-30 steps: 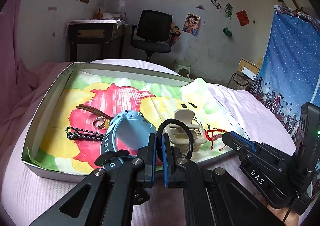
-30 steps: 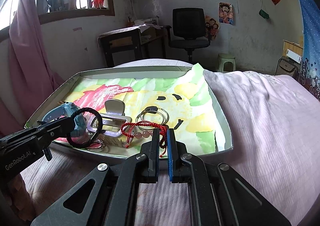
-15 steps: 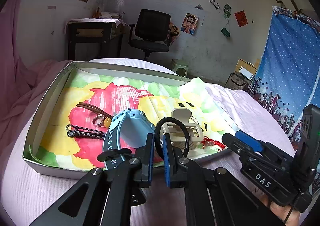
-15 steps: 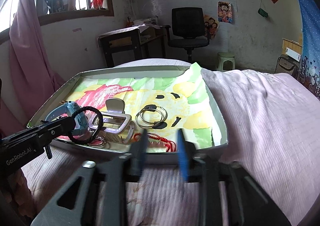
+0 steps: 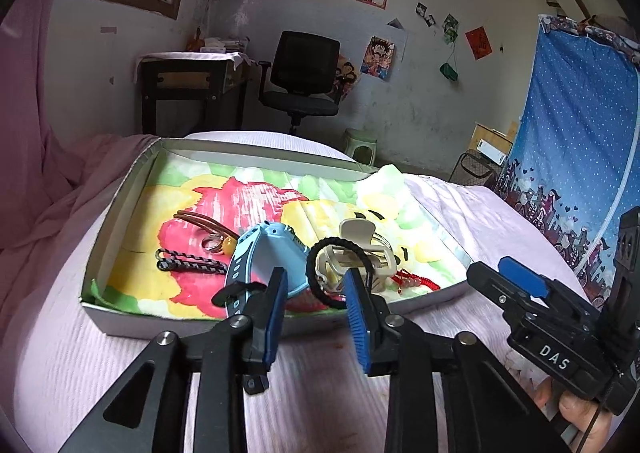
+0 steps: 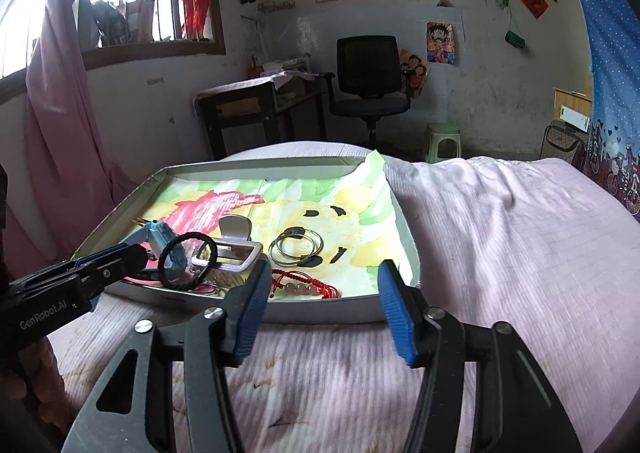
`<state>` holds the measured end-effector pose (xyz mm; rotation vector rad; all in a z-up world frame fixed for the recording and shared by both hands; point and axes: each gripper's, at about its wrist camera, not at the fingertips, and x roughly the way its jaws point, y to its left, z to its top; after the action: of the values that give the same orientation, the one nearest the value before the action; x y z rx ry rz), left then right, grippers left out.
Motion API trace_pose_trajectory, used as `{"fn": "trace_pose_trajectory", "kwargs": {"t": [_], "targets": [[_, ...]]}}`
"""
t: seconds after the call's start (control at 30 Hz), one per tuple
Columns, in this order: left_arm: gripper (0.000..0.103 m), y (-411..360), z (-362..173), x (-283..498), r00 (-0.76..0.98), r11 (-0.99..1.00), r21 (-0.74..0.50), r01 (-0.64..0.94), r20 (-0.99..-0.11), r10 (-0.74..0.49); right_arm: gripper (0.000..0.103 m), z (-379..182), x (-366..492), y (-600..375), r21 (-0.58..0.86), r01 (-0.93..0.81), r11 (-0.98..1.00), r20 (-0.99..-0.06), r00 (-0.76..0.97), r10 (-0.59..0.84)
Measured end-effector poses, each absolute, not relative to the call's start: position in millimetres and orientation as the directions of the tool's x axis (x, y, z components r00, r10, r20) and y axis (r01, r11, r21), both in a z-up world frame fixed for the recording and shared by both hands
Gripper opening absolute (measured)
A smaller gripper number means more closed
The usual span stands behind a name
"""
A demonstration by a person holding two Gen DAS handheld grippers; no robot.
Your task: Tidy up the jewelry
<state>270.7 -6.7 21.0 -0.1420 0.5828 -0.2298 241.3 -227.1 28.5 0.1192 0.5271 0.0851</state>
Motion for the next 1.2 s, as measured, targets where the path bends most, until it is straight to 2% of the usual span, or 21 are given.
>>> {"fn": "trace_pose_trajectory", "kwargs": {"t": [0.03, 0.13, 0.3, 0.37, 0.5, 0.53, 0.77, 0.9, 1.2], "targets": [[0.040, -6, 22, 267, 0.813, 0.965, -0.196, 0.172, -0.524, -0.252, 0.055, 30, 239, -228, 0.136, -0.051, 0.989, -0.492, 0.863, 0.112], [0.047, -3, 26, 259, 0.826, 0.967, -0.195, 0.166, -0.508, -0.244, 0.062, 33, 232, -231, 0.142, -0.055, 0.988, -0.479, 0.870, 0.117], [0.053, 2, 29, 247, 0.827, 0.968, -0.194, 0.160, -0.509, -0.239, 0.074, 38, 218, -232, 0.147, -0.067, 0.987, -0.455, 0.881, 0.127], [0.060, 2, 31, 241, 0.831, 0.969, -0.189, 0.159, -0.504, -0.235, 0.081, 40, 211, -232, 0.147, -0.071, 0.987, -0.445, 0.886, 0.130], [0.085, 2, 37, 223, 0.861, 0.980, -0.149, 0.133, -0.472, -0.189, 0.090, 45, 196, -232, 0.148, -0.084, 0.985, -0.421, 0.896, 0.140], [0.088, 3, 38, 220, 0.868, 0.981, -0.145, 0.126, -0.463, -0.180, 0.092, 46, 192, -232, 0.149, -0.087, 0.985, -0.415, 0.899, 0.142], [0.094, 23, 40, 192, 0.889, 0.977, -0.188, 0.103, -0.423, -0.175, 0.101, 50, 168, -239, 0.180, -0.092, 0.979, -0.387, 0.909, 0.157], [0.099, 32, 40, 174, 0.902, 0.977, -0.197, 0.084, -0.401, -0.159, 0.101, 50, 155, -243, 0.195, -0.097, 0.976, -0.376, 0.912, 0.165], [0.101, 30, 33, 140, 0.915, 0.982, -0.173, 0.075, -0.380, -0.136, 0.102, 48, 124, -246, 0.205, -0.114, 0.972, -0.339, 0.923, 0.179]]}}
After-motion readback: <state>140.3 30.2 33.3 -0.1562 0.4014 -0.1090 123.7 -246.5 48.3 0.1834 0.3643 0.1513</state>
